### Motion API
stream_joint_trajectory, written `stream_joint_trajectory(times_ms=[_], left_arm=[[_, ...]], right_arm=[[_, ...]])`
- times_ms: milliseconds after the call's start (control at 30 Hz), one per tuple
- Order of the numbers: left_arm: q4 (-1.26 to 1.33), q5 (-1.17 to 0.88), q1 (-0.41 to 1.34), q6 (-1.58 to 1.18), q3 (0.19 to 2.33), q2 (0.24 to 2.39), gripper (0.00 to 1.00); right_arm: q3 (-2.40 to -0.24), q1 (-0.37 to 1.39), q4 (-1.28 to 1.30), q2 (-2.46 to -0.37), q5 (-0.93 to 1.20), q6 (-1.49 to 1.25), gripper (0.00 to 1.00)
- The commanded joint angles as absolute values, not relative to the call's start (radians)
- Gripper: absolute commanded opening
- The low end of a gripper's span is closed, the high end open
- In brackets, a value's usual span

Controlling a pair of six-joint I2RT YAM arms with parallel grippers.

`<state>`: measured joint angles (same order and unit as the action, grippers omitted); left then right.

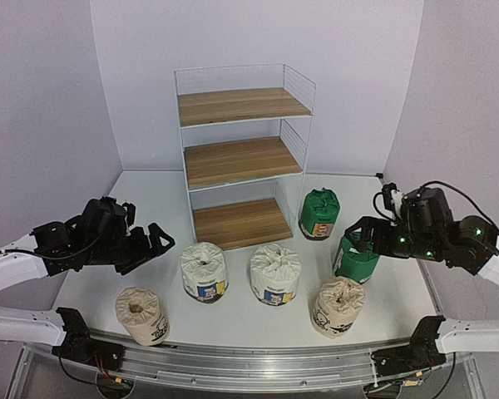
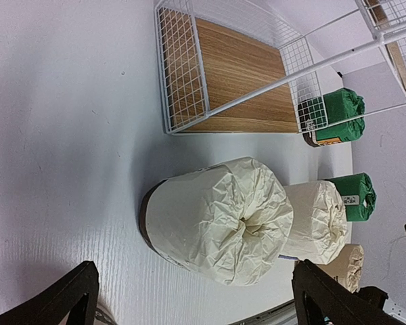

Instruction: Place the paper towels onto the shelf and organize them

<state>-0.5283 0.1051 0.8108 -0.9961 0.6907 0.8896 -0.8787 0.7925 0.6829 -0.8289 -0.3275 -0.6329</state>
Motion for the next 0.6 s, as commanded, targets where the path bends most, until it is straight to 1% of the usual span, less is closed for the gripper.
stream_joint_trajectory(times_ms=[0, 133, 200, 267, 433, 567], left_arm=[[-0.538, 0.134, 0.813, -1.014, 0.68, 0.869, 1.0], [-0.532, 0.13, 0.813, -1.007, 0.679, 0.879, 1.0], [-0.518, 0.134, 0.813, -1.002, 0.675, 0.883, 1.0], [-0.516, 0.137, 0.813, -0.999, 0.678, 0.891, 1.0], [-0.522, 0.143, 0.813, -0.989, 0.687, 0.908, 1.0], [-0.518, 0.152, 0.813, -0.99, 0.679, 0.917, 1.0]], right_arm=[[-0.907, 0.792, 0.66, -0.846, -0.3, -0.62, 0.98], [-0.911, 0.792, 0.624, -0.849, -0.187, -0.573, 0.98], [-0.916, 0.795, 0.592, -0.888, -0.085, -0.521, 0.98], [-0.933, 0.83, 0.586, -0.959, -0.048, -0.465, 0.98], [-0.982, 0.99, 0.586, -1.175, -0.163, -0.275, 0.98], [-0.992, 1.031, 0.576, -1.268, -0.163, -0.161, 0.98]])
